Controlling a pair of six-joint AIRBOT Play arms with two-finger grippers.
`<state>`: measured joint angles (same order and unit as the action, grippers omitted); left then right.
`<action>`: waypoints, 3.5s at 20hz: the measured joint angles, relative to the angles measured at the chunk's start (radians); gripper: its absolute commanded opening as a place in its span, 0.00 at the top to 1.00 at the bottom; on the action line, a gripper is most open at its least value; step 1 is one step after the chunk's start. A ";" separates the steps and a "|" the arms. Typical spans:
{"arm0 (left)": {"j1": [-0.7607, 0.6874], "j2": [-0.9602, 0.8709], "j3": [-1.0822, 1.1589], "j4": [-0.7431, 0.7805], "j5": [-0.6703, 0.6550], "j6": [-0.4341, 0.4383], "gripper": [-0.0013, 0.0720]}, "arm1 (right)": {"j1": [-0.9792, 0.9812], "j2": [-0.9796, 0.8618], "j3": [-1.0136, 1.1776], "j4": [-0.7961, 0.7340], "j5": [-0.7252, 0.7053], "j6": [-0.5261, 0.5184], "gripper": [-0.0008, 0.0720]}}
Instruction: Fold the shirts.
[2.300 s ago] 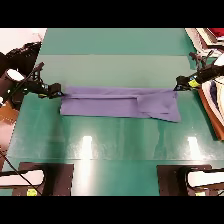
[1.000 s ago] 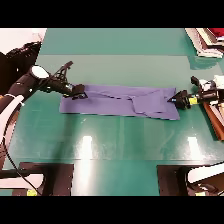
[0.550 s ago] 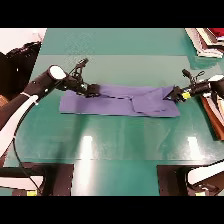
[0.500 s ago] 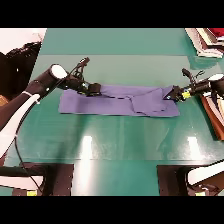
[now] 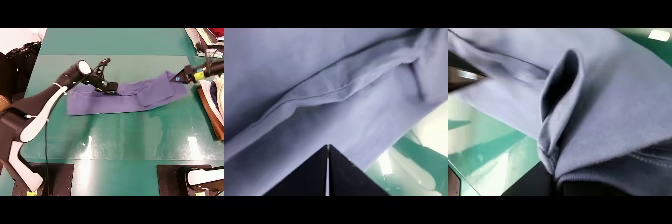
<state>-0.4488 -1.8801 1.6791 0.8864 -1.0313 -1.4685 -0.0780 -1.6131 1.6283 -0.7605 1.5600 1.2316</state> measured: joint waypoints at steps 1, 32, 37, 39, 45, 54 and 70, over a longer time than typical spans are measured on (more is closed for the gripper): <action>-0.015 -0.027 0.032 -0.001 -0.003 -0.006 0.95 | 0.016 0.011 0.039 0.001 0.006 0.021 0.97; 0.431 0.164 0.247 0.165 -0.373 0.012 0.95 | 0.848 -0.294 0.443 0.012 -0.435 -0.058 0.28; 0.541 0.259 0.248 0.171 -0.424 0.025 0.95 | 0.861 -0.269 0.361 -0.039 -0.587 -0.083 0.30; 0.558 0.280 0.248 0.179 -0.447 0.030 0.95 | 0.794 -0.214 0.295 -0.089 -0.566 -0.066 0.32; 0.491 0.321 0.175 0.210 -0.505 0.051 0.95 | 0.538 -0.034 0.037 -0.139 -0.460 -0.027 0.38; 0.346 0.497 -0.433 0.199 -0.321 0.052 0.24 | 0.374 0.215 -0.320 -0.150 -0.527 -0.011 0.38; 0.127 0.552 -0.778 0.101 0.095 0.041 0.95 | 0.369 0.292 -0.433 -0.148 -0.579 -0.008 0.38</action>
<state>-0.3218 -1.3281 0.9012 0.9874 -0.9367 -1.4277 0.2905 -1.3209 1.1950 -0.9085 0.9813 1.2236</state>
